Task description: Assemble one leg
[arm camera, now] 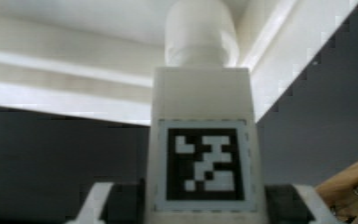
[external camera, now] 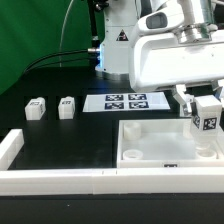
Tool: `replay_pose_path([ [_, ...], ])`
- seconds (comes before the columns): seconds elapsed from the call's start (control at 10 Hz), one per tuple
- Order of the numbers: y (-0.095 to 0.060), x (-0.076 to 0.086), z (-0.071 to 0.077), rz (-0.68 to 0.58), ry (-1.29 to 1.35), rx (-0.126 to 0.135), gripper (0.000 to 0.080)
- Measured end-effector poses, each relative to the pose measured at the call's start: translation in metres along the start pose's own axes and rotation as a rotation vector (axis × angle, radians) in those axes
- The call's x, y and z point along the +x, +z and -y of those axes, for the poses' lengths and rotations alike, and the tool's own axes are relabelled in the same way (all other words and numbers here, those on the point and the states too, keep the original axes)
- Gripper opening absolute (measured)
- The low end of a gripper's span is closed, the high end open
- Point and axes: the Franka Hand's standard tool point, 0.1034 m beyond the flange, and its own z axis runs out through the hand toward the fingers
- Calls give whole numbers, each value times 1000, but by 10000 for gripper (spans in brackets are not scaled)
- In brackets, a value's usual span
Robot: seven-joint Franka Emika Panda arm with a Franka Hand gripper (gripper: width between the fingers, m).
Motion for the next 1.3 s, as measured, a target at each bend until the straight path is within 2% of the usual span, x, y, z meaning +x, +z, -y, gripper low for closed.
replay_pose_path([
  [0.4,2,-1,1,-5,0,0,294],
  [0.6,8,2,1,-7,1,2,294],
  [0.8,14,-3,1,5,2,4,294],
  [1.3,16,-2,1,-11,2,2,294],
])
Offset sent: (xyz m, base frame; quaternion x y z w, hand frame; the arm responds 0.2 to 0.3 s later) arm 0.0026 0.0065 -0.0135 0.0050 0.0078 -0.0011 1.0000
